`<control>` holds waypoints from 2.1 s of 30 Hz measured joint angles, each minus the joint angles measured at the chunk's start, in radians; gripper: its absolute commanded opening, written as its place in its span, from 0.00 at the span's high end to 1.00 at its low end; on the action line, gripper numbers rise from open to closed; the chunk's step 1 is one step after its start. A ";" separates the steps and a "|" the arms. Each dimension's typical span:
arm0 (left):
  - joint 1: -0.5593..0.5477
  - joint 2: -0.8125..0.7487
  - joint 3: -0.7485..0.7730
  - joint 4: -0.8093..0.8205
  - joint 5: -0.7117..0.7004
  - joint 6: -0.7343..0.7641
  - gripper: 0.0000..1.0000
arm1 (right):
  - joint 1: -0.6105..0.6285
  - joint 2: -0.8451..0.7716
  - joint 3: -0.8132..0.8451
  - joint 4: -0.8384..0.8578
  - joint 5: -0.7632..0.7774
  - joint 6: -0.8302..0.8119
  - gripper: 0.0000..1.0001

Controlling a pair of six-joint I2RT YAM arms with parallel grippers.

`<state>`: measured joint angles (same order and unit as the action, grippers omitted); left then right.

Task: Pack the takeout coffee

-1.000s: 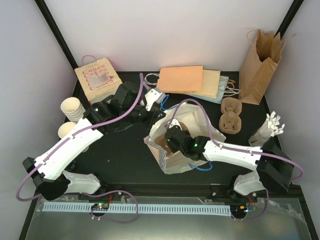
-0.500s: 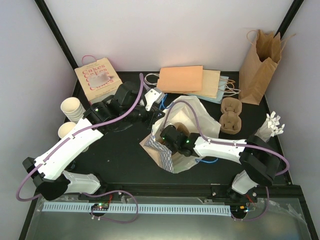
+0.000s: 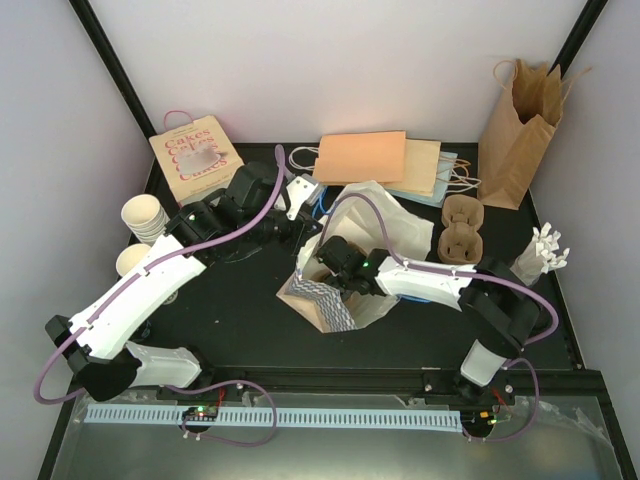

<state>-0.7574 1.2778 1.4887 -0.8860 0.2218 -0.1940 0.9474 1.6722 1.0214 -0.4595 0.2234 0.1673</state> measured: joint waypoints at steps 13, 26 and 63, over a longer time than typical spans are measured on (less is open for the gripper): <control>0.002 0.000 0.001 -0.006 0.006 0.011 0.98 | -0.002 0.015 0.059 -0.110 0.003 -0.045 0.00; 0.004 0.019 0.026 -0.005 0.008 0.017 0.99 | -0.003 -0.103 0.135 -0.232 0.011 -0.058 0.00; 0.005 0.033 0.091 -0.059 0.007 0.045 0.99 | -0.006 -0.494 0.276 -0.251 0.066 -0.058 0.00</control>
<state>-0.7521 1.3109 1.5795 -0.9451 0.2287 -0.1486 0.9409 1.1782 1.2972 -0.7101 0.2897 0.1089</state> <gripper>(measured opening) 0.030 0.999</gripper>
